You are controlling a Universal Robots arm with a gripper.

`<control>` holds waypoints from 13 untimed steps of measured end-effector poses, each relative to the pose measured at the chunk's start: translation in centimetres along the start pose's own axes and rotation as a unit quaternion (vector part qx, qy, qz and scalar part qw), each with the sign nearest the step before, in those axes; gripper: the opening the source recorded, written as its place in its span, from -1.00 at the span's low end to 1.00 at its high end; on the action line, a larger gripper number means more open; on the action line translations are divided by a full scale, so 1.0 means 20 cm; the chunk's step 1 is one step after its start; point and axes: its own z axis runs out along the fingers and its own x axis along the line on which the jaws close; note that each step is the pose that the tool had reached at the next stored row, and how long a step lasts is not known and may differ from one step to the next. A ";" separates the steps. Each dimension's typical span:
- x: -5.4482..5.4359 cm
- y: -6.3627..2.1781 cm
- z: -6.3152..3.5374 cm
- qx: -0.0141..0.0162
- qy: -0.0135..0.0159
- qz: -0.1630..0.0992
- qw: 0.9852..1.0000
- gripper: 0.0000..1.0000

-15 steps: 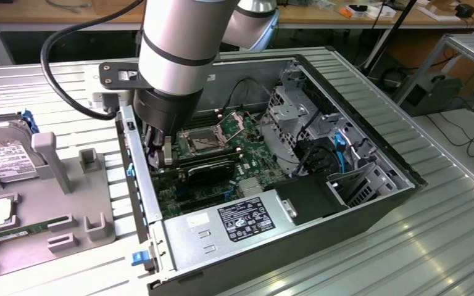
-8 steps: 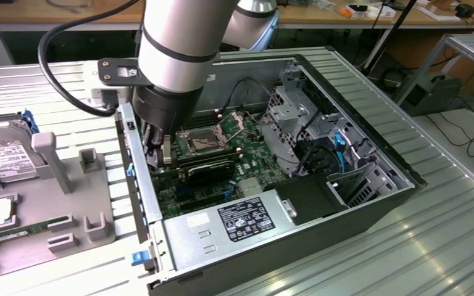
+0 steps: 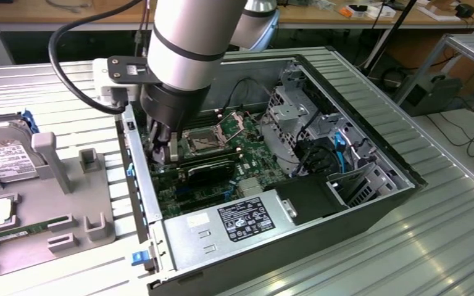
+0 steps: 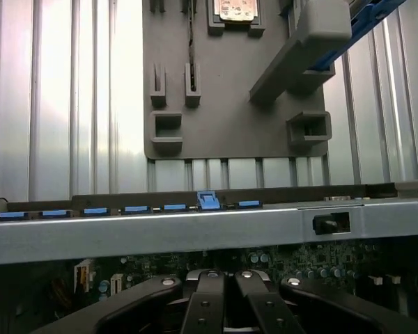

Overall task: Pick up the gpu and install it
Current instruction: 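Press down on the gpu until it lock into place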

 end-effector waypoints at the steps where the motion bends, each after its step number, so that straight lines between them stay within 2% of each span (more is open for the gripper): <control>1: 0.00 -0.008 -0.001 0.000 -0.004 -0.001 1.000 -0.79; 3: 0.00 -0.029 -0.005 0.000 -0.012 -0.002 1.000 -0.79; 6: 0.00 -0.086 -0.015 -0.001 -0.025 -0.005 1.000 -0.79; 7: 0.00 -0.099 -0.018 -0.001 -0.027 -0.005 1.000 -0.79; 13: 0.00 -0.099 -0.018 -0.001 -0.027 -0.005 1.000 -0.79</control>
